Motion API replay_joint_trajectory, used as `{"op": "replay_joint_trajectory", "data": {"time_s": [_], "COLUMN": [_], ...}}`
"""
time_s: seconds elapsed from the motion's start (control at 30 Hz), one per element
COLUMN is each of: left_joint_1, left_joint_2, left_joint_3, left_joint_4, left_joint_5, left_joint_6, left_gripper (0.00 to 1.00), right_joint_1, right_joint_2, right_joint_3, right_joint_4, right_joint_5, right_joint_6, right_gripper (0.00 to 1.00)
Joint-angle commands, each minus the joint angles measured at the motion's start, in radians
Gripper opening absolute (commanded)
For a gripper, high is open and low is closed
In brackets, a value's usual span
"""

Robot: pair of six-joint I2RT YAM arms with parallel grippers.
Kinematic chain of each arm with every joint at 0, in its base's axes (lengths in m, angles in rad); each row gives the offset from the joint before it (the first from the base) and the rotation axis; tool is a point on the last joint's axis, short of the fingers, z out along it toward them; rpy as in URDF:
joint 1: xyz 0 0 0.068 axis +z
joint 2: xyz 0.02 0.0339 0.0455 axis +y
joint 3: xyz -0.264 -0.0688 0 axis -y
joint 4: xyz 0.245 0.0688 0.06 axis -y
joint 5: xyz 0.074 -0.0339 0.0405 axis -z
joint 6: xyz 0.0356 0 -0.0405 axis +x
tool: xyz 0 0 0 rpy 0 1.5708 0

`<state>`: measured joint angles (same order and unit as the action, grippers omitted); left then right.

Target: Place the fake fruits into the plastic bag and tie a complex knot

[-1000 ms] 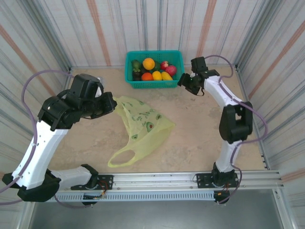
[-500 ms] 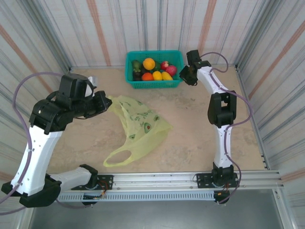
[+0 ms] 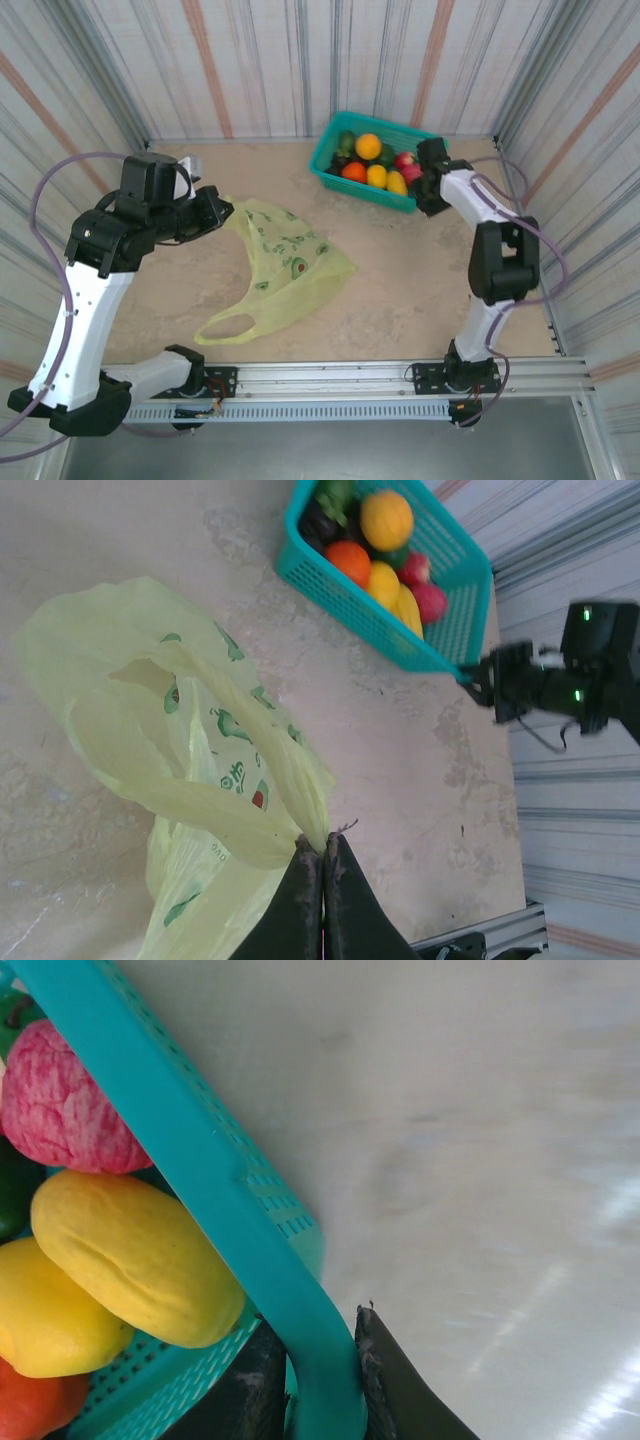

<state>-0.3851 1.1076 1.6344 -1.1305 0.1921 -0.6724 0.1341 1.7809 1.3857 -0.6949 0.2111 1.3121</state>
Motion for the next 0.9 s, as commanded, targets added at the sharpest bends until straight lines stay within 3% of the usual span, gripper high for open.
{"op": "replay_joint_trajectory", "data": {"time_s": [0.0, 0.07, 0.23, 0.37, 0.47, 0.6, 0.67, 0.8, 0.87], "left_joint_1": [0.012, 0.013, 0.014, 0.014, 0.013, 0.014, 0.014, 0.014, 0.013], "left_joint_2": [-0.014, -0.011, 0.021, 0.045, 0.070, 0.096, 0.104, 0.116, 0.120], "left_joint_3": [-0.016, -0.023, 0.000, 0.017, 0.037, 0.074, 0.090, 0.124, 0.134], "left_joint_4": [0.050, 0.063, 0.064, 0.062, 0.066, 0.066, 0.063, 0.042, 0.038], "left_joint_5": [0.023, 0.031, 0.059, 0.065, 0.077, 0.082, 0.079, 0.067, 0.076], "left_joint_6": [0.025, 0.024, 0.023, 0.024, 0.020, 0.021, 0.027, 0.048, 0.055], "left_gripper": [0.00, 0.00, 0.00, 0.00, 0.00, 0.00, 0.00, 0.00, 0.00], "right_joint_1": [-0.063, -0.077, -0.080, -0.093, -0.095, -0.082, -0.067, -0.096, -0.152], "right_joint_2": [-0.180, -0.289, -0.546, -0.678, -0.733, -0.775, -0.785, -0.797, -0.685], "right_joint_3": [-0.182, -0.288, -0.428, -0.465, -0.454, -0.404, -0.370, -0.338, -0.290], "right_joint_4": [-0.215, -0.259, -0.343, -0.334, -0.292, -0.260, -0.241, -0.087, -0.087], "right_joint_5": [0.192, 0.213, 0.279, 0.326, 0.337, 0.301, 0.278, 0.075, -0.057], "right_joint_6": [0.273, 0.299, 0.204, -0.011, -0.201, -0.386, -0.475, -0.645, -0.667], "right_gripper": [0.16, 0.19, 0.45, 0.74, 0.84, 0.85, 0.81, 0.73, 0.72]}}
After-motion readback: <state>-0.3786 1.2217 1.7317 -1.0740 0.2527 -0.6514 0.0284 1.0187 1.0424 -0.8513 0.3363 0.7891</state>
